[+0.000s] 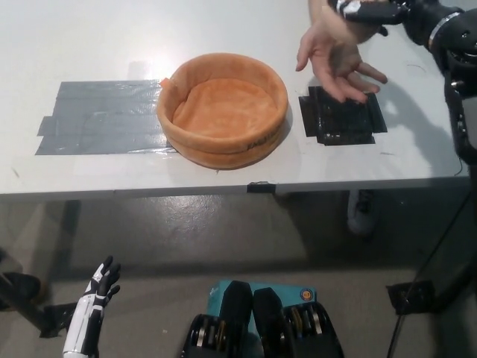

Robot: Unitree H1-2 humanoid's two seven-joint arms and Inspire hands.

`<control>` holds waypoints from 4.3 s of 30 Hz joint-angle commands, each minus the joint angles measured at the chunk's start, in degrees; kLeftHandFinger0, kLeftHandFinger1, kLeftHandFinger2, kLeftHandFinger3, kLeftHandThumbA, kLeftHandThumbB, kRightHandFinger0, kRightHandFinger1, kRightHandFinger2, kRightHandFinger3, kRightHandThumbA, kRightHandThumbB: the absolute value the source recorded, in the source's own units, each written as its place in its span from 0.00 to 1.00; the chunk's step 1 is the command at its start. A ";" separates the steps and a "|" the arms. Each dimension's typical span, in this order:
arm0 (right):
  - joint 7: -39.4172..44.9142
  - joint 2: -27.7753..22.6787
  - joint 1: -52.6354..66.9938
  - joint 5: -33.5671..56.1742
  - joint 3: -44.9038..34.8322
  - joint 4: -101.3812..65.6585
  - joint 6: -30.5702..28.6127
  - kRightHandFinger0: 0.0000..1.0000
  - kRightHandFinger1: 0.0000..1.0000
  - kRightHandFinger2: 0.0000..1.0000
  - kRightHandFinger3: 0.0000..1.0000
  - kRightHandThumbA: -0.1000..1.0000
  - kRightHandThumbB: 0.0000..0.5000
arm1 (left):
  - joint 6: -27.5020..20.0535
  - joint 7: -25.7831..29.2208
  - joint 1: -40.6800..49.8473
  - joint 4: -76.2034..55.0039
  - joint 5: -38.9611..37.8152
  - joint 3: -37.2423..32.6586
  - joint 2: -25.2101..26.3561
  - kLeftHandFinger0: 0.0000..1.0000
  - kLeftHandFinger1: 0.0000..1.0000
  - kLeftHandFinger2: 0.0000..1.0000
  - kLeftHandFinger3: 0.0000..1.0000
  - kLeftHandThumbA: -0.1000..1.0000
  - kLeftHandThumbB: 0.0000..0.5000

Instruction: A person hands a emotional support dumpling to the robot which it grabs with its right hand and places in the soft place kept infront of it in the centre of the desk

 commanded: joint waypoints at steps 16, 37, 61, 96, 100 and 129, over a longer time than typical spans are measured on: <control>-16.79 17.52 -15.84 18.17 -18.75 14.77 -7.28 0.00 0.34 0.82 0.88 0.00 0.31 | -0.50 0.01 -0.92 -1.10 0.06 -0.07 0.96 1.00 1.00 1.00 1.00 1.00 1.00; -31.52 17.89 -17.79 2.64 5.04 40.93 -26.17 0.05 0.53 0.95 0.95 0.00 0.31 | 0.17 -0.89 -3.85 -1.89 -0.03 -0.74 1.41 1.00 1.00 1.00 1.00 1.00 1.00; -20.99 14.83 -15.21 -4.18 28.00 44.97 -26.87 1.00 1.00 1.00 1.00 0.78 0.82 | 0.45 -0.30 -4.12 -1.79 0.36 -1.26 1.30 1.00 1.00 1.00 1.00 1.00 1.00; -8.78 -0.69 -7.23 5.31 14.68 -6.75 -20.30 1.00 1.00 1.00 1.00 1.00 0.97 | 1.66 0.00 -5.64 -0.30 -0.33 -0.56 1.32 1.00 1.00 1.00 1.00 1.00 1.00; -6.90 -5.77 3.39 7.49 11.11 -35.41 -12.84 1.00 1.00 1.00 1.00 1.00 0.90 | 0.71 0.46 -6.69 -0.12 0.05 -0.29 1.59 1.00 1.00 1.00 1.00 1.00 1.00; -14.25 1.36 66.12 13.01 8.05 -53.01 -32.55 1.00 1.00 1.00 1.00 1.00 0.64 | 0.21 -0.16 -3.13 1.55 0.23 -0.87 1.46 1.00 1.00 1.00 1.00 1.00 1.00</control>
